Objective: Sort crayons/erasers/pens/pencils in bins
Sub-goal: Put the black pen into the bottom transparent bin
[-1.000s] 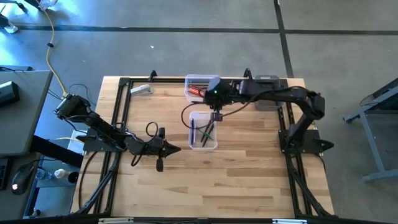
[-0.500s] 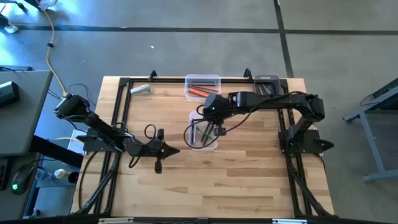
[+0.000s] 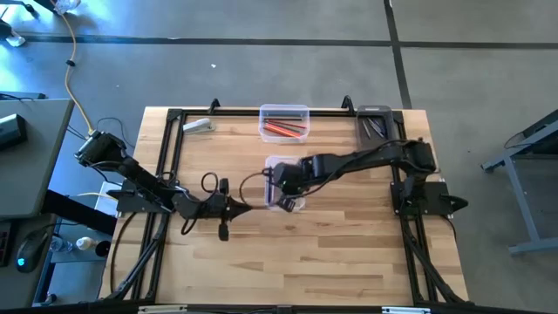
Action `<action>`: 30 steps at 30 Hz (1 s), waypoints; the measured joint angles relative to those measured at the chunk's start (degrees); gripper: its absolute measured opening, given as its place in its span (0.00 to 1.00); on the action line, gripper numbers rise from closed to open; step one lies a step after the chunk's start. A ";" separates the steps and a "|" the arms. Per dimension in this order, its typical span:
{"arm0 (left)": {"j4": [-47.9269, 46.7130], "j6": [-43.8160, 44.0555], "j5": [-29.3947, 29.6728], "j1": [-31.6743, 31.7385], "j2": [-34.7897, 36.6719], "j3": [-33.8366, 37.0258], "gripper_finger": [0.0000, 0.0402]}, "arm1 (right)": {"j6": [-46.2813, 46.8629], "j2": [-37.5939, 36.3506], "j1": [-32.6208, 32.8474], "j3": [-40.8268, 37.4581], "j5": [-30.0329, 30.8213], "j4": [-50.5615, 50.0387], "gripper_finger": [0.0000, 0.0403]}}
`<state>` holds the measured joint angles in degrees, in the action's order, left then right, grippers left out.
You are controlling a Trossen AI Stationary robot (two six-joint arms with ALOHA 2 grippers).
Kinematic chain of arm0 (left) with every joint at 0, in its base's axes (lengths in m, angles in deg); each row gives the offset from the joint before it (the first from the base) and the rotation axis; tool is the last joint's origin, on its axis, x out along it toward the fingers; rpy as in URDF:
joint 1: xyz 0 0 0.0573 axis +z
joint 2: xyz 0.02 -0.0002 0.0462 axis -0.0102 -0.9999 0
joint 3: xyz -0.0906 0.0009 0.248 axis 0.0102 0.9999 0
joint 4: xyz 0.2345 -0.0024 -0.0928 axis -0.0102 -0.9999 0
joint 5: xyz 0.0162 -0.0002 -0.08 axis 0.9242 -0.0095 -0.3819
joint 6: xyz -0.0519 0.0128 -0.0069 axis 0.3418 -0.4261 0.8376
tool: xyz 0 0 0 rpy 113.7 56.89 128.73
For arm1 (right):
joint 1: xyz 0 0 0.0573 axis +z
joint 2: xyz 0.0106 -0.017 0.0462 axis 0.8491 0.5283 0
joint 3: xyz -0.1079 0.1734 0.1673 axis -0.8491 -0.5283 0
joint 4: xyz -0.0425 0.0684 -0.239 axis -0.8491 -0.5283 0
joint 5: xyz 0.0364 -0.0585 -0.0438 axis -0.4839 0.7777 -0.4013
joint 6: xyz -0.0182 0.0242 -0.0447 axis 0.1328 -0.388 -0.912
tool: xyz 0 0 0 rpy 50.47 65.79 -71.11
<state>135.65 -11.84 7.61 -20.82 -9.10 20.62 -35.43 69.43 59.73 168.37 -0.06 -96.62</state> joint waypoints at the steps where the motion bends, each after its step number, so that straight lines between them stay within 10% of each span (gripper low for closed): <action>1: -0.02 -0.02 0.01 -0.11 0.00 0.00 0.00 | 0.20 0.69 0.28 0.00 1.46 -0.75 0.08; 30: 1.55 0.46 1.28 -0.75 -0.02 0.00 0.00 | 11.72 5.05 -5.48 0.00 5.18 3.27 0.12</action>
<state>137.20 -11.39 8.89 -21.57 -9.13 20.62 -23.70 74.48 54.25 168.37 5.12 -93.35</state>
